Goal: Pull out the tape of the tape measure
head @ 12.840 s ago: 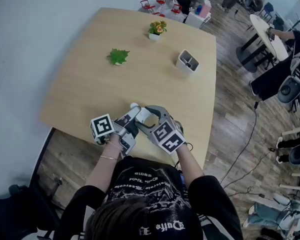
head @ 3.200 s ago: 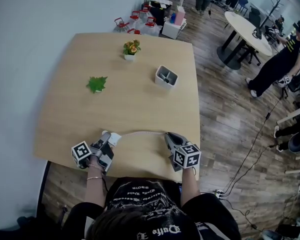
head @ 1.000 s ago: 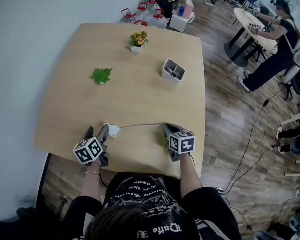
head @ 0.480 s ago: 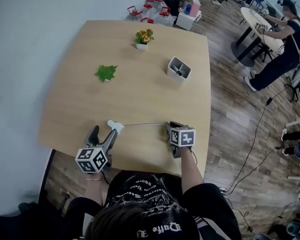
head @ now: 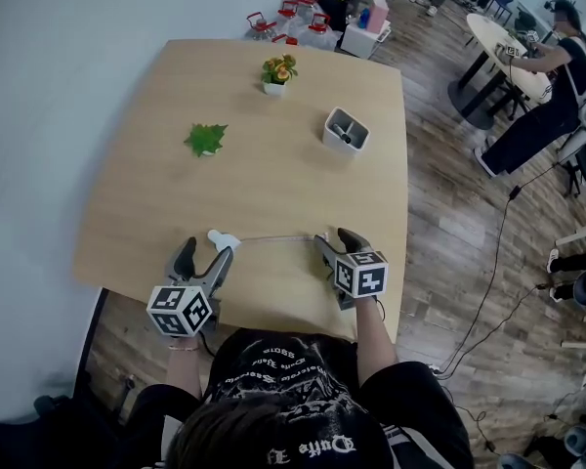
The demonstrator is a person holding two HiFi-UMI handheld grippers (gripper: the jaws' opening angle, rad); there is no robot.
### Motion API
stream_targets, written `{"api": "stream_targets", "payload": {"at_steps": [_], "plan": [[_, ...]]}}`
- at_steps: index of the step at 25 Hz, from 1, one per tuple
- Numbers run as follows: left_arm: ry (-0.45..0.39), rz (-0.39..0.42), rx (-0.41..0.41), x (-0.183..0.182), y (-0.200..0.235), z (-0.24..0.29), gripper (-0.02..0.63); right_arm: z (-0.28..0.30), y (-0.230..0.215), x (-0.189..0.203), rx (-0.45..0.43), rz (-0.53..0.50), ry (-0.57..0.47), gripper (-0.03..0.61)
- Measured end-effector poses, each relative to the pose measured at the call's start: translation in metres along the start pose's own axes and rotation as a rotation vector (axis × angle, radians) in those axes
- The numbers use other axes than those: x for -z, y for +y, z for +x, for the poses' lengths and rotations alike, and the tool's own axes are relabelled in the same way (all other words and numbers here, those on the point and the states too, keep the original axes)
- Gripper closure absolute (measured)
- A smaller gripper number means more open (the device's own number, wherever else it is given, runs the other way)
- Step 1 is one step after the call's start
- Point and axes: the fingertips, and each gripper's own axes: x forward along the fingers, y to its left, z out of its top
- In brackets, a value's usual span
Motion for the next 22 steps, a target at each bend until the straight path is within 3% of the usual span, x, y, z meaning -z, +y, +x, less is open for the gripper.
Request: {"api": "stream_targets", "payload": {"at_steps": [9,14,17,22], "plan": [[-0.054,0.119,0.061,-0.017,-0.037,-0.013,0.233,-0.079,0.027,-0.053,0.071,-0.165,-0.278,0.299],[-0.110,0.190,0.062,-0.030,-0.050,-0.030,0.233,-0.127,0.049,-0.073,0.108,-0.183,-0.443,0.299],[-0.137,0.210,0.077,-0.036,-0.058,-0.041,0.233,-0.142,0.061,-0.078,0.120,-0.217,-0.479,0.299],[-0.146,0.170,0.143,-0.036,-0.069,-0.044,0.233,-0.145,0.067,-0.081,0.118,-0.234,-0.488,0.299]]}}
